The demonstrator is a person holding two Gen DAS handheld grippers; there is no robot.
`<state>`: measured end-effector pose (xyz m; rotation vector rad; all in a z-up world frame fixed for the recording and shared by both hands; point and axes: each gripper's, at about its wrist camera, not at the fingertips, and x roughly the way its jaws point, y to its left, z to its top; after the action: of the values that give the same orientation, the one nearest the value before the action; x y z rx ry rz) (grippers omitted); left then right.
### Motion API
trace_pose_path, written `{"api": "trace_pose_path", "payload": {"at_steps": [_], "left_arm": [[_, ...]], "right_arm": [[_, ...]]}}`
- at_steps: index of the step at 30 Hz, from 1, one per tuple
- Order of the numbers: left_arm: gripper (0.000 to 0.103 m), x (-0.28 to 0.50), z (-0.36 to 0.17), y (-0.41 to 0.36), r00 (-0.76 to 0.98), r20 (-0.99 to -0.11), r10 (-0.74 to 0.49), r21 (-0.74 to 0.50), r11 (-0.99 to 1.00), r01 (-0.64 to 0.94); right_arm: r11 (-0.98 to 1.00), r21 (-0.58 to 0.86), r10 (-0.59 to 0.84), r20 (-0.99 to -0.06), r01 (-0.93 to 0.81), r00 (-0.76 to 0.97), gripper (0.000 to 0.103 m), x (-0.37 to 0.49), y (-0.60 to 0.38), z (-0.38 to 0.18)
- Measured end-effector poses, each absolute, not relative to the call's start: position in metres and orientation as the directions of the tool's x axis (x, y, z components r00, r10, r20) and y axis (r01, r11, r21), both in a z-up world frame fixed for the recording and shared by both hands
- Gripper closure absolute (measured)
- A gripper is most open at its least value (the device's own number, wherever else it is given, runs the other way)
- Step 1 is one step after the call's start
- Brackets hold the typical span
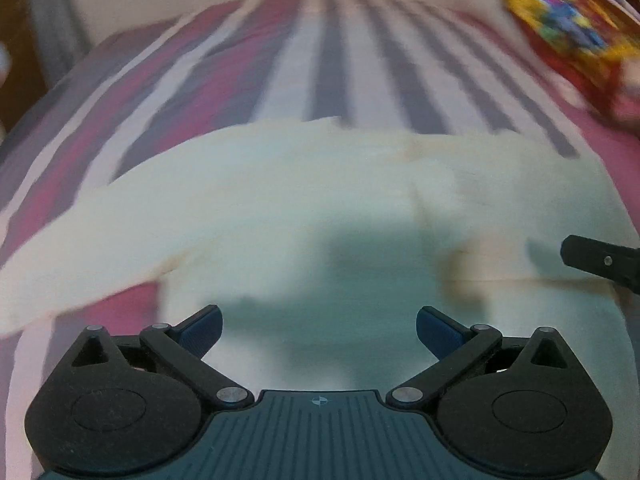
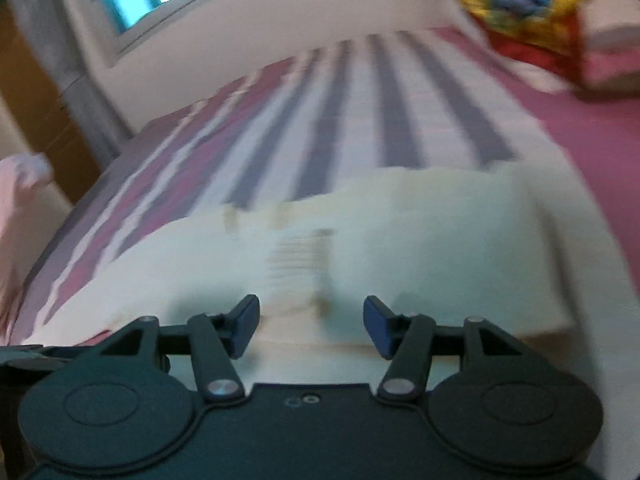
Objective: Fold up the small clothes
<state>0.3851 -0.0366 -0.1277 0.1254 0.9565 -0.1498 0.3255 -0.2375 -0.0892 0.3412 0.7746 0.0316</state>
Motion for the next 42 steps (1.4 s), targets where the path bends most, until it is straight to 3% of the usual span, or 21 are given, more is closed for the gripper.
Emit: {"api": "trace_pose_path", "payload": {"at_steps": [3, 4, 5, 6, 7, 17, 19, 23, 24, 26, 28, 32, 35, 36, 37, 42], "left_arm": [[0.000, 0.390, -0.130, -0.070, 0.589, -0.806, -0.067, 0.075, 0.974, 0.214], [0.007, 0.393, -0.132, -0.080, 0.601, -0.798, -0.050, 0.099, 0.972, 0.212], [0.021, 0.397, -0.134, -0.087, 0.609, -0.792, -0.042, 0.112, 0.971, 0.212], [0.052, 0.405, -0.137, -0.092, 0.593, -0.804, -0.041, 0.114, 0.969, 0.221], [0.060, 0.411, -0.140, -0.093, 0.563, -0.824, -0.056, 0.088, 0.970, 0.225], [0.058, 0.413, -0.141, -0.106, 0.612, -0.784, -0.103, 0.052, 0.972, 0.229], [0.041, 0.415, -0.142, -0.108, 0.614, -0.784, -0.091, 0.059, 0.974, 0.219], [0.020, 0.412, -0.139, -0.102, 0.611, -0.769, -0.188, -0.054, 0.971, 0.231], [0.009, 0.410, -0.139, -0.103, 0.616, -0.761, -0.200, -0.058, 0.968, 0.244], [0.006, 0.406, -0.145, -0.111, 0.643, -0.753, -0.140, 0.030, 0.969, 0.246], [0.007, 0.410, -0.150, -0.112, 0.637, -0.760, -0.132, 0.034, 0.970, 0.242], [0.030, 0.423, -0.153, -0.102, 0.638, -0.757, -0.141, -0.037, 0.984, 0.174], [0.064, 0.427, -0.150, -0.095, 0.648, -0.748, -0.141, -0.053, 0.987, 0.154], [0.083, 0.429, -0.150, -0.090, 0.647, -0.749, -0.147, -0.073, 0.987, 0.140], [0.094, 0.431, -0.149, -0.082, 0.646, -0.747, -0.159, -0.109, 0.987, 0.117], [0.095, 0.429, -0.139, -0.035, 0.683, -0.712, -0.165, -0.214, 0.977, 0.013]], "right_arm": [[0.937, 0.312, 0.114, -0.697, 0.156, 0.708, 0.046, 0.306, -0.264, -0.091], [0.936, 0.309, 0.100, -0.695, 0.171, 0.712, 0.046, 0.297, -0.271, -0.091], [0.932, 0.312, 0.090, -0.691, 0.185, 0.717, 0.046, 0.290, -0.279, -0.090], [0.927, 0.324, 0.092, -0.688, 0.190, 0.720, 0.046, 0.287, -0.284, -0.088], [0.923, 0.332, 0.095, -0.684, 0.193, 0.723, 0.046, 0.285, -0.287, -0.088], [0.902, 0.372, 0.093, -0.662, 0.219, 0.743, 0.044, 0.274, -0.311, -0.093], [0.898, 0.385, 0.105, -0.660, 0.214, 0.744, 0.044, 0.274, -0.311, -0.095], [0.891, 0.397, 0.117, -0.669, 0.220, 0.734, 0.044, 0.274, -0.312, -0.099], [0.888, 0.404, 0.124, -0.671, 0.221, 0.731, 0.044, 0.273, -0.313, -0.100], [0.888, 0.402, 0.122, -0.674, 0.223, 0.728, 0.044, 0.272, -0.313, -0.103], [0.885, 0.405, 0.123, -0.678, 0.228, 0.725, 0.044, 0.272, -0.313, -0.106], [0.881, 0.413, 0.123, -0.674, 0.233, 0.729, 0.044, 0.271, -0.313, -0.107], [0.889, 0.393, 0.111, -0.680, 0.233, 0.725, 0.044, 0.273, -0.312, -0.108], [0.894, 0.380, 0.099, -0.683, 0.236, 0.724, 0.044, 0.274, -0.311, -0.109], [0.899, 0.368, 0.089, -0.685, 0.237, 0.724, 0.044, 0.276, -0.311, -0.109], [0.904, 0.335, 0.037, -0.680, 0.265, 0.732, 0.044, 0.284, -0.314, -0.106]]}}
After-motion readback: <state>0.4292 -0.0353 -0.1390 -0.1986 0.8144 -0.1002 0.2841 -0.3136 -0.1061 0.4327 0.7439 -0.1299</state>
